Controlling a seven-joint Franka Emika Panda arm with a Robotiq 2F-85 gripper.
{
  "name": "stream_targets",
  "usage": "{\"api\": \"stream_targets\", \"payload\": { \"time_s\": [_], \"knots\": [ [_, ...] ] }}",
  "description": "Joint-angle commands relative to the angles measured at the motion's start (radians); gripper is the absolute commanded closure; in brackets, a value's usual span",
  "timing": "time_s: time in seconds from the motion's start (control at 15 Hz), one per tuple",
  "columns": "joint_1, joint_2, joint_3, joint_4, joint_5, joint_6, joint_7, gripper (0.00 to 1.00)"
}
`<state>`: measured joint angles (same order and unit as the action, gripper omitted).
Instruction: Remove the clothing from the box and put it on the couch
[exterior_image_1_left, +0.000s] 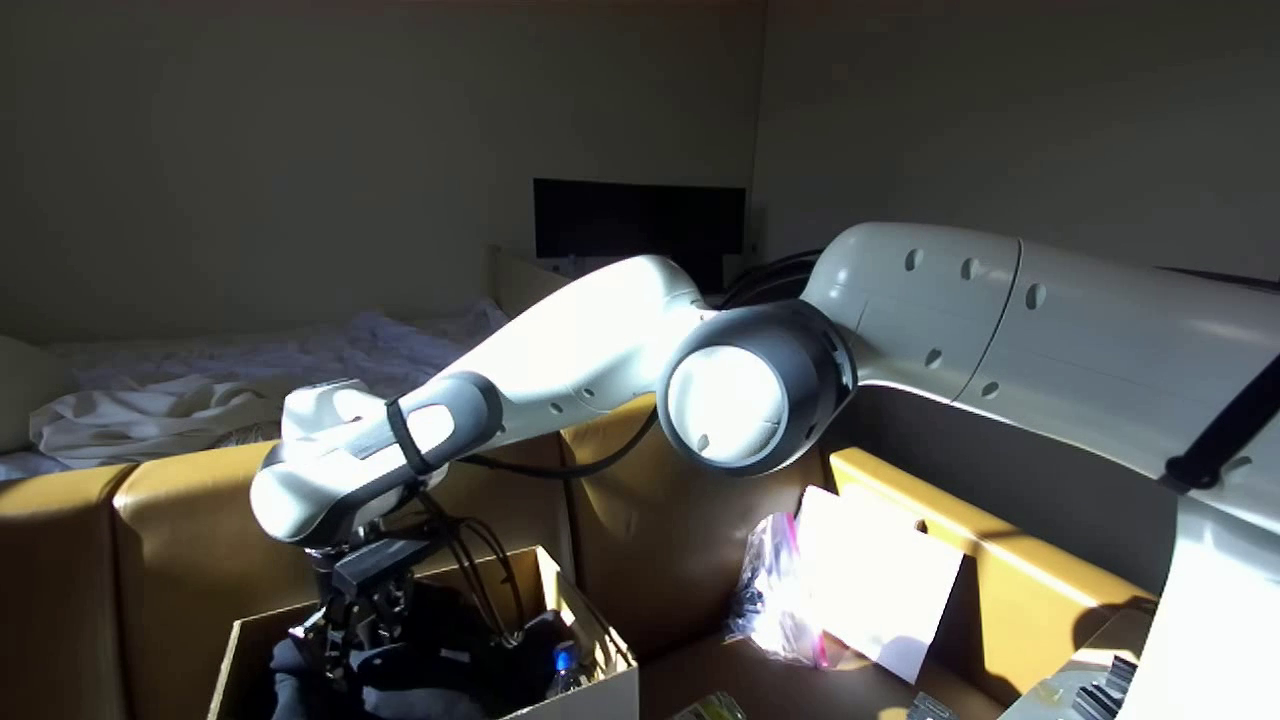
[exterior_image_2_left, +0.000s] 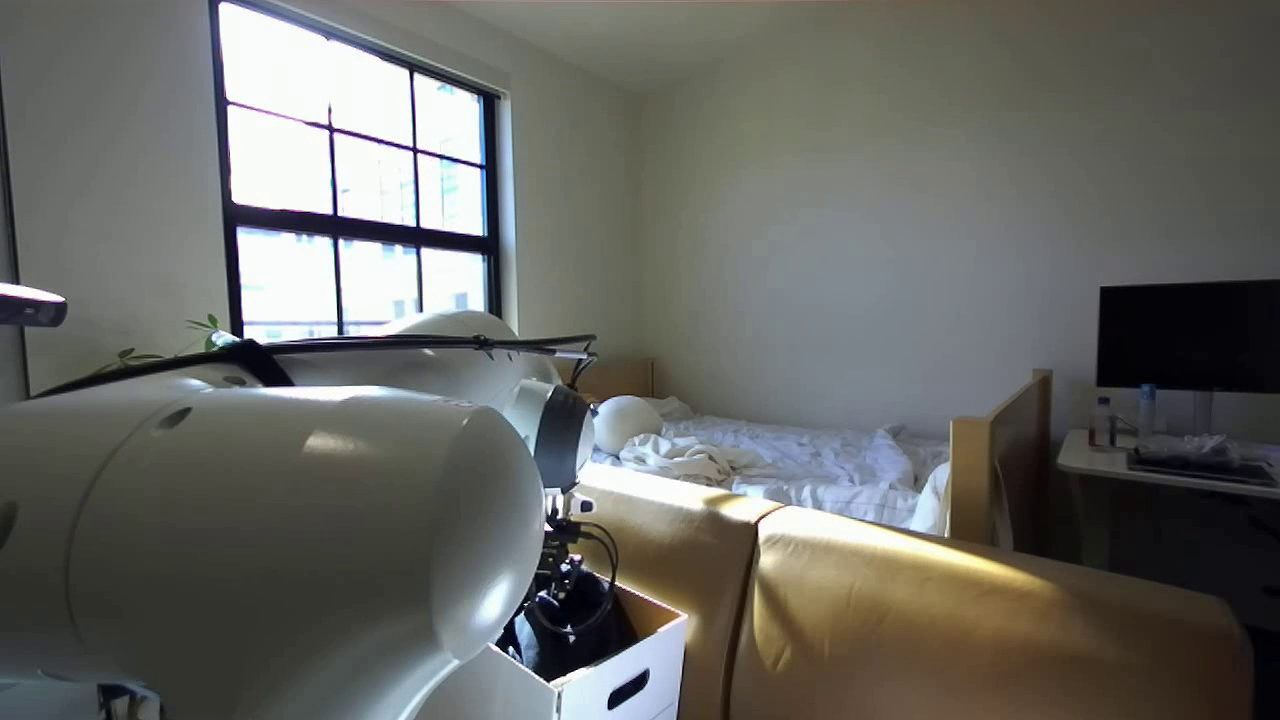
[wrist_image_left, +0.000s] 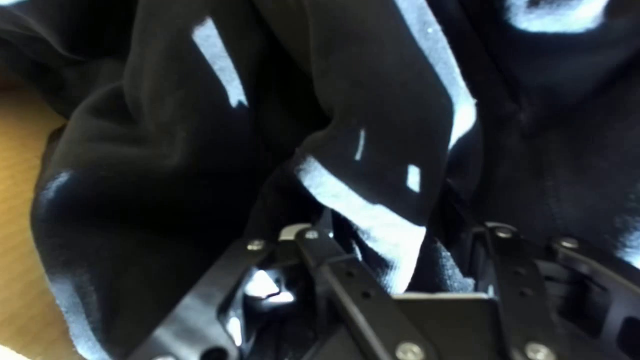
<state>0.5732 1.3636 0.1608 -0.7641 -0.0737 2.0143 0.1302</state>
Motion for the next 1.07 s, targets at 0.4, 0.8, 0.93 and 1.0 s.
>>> {"api": "stream_targets", "payload": {
  "time_s": [0.4, 0.8, 0.93, 1.0],
  "knots": [
    [-0.078, 0.016, 0.138, 0.039, 0.095, -0.057, -0.098, 0.92],
    [-0.052, 0.087, 0.215, 0.025, 0.145, 0.113, -0.114, 0.87],
    [-0.029, 0.079, 0.239, 0.034, 0.132, 0.204, -0.128, 0.87],
    [-0.018, 0.066, 0.244, 0.035, 0.120, 0.230, -0.129, 0.88]
  ]
}}
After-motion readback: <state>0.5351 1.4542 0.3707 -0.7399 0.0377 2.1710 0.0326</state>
